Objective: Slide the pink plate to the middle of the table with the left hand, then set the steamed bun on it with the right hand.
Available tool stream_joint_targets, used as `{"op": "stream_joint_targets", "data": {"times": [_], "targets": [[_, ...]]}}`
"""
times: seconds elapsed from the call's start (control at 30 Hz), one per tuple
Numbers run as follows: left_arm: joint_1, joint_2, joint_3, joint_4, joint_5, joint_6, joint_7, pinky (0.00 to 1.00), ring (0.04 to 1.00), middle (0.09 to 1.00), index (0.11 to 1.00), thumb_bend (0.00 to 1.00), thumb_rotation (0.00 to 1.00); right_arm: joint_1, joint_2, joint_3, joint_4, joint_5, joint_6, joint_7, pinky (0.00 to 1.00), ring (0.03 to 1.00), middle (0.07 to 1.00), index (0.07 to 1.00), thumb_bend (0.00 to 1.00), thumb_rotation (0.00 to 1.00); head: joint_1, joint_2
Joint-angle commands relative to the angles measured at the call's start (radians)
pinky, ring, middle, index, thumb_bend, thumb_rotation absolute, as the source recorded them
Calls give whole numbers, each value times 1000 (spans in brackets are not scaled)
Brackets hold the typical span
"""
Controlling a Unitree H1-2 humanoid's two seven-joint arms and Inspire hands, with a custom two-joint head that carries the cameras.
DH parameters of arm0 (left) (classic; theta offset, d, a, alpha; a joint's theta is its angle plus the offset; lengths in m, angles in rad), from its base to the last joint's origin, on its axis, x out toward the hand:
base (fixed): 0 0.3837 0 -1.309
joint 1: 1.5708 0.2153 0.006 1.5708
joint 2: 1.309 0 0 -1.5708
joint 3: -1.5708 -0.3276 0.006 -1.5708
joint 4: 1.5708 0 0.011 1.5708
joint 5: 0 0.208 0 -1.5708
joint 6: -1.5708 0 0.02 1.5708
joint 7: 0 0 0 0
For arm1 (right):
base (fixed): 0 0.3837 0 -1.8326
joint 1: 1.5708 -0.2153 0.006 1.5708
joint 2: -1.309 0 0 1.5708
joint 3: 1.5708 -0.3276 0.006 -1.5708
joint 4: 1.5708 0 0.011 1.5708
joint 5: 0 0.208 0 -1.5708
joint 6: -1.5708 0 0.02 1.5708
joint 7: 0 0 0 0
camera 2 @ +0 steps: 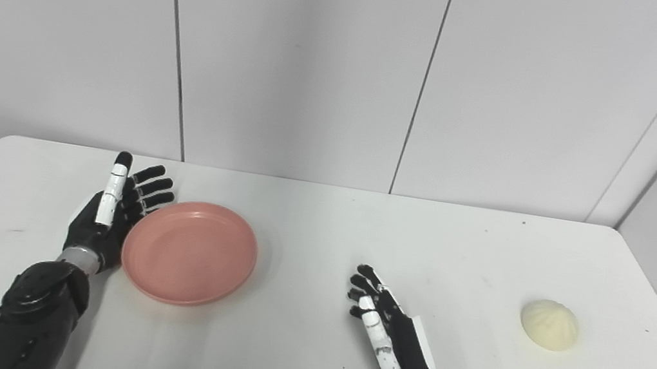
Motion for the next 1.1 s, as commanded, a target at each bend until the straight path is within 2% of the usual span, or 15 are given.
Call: {"op": "stream_joint_targets", "data": {"times": [0.0,0.23,0.47,0.63,0.8,1.07], "targets": [[-58,-9,-14,-19,11,-3,-19,710,761,770,746,762,925,-16,10,9,-34,-10,1,-2,790,837,866,884,722,963,-18,2],[-47,-55,-51,-47,29,-5,-18,733,778,774,756,726,935,-13,24,15,-35,-31,-2,-9,797,832,857,880,707,972,-50,8],[-28,-116,-77,-39,61,-54,-13,778,811,809,791,742,931,-12,30,22,-45,-44,4,-11,789,829,856,871,669,965,-68,8],[-22,-161,-68,17,70,-161,-2,822,843,828,811,724,899,-14,23,22,-37,-62,-4,-11,770,823,853,871,655,971,-62,6],[-9,-176,-83,57,110,-275,10,848,846,846,851,706,934,-18,21,18,-21,-62,-14,-11,763,818,848,869,673,948,-63,0],[-1,-179,-106,101,135,-341,0,859,861,867,885,729,934,-19,15,16,-3,-76,-35,-16,749,807,837,865,681,942,-65,-4]]}}
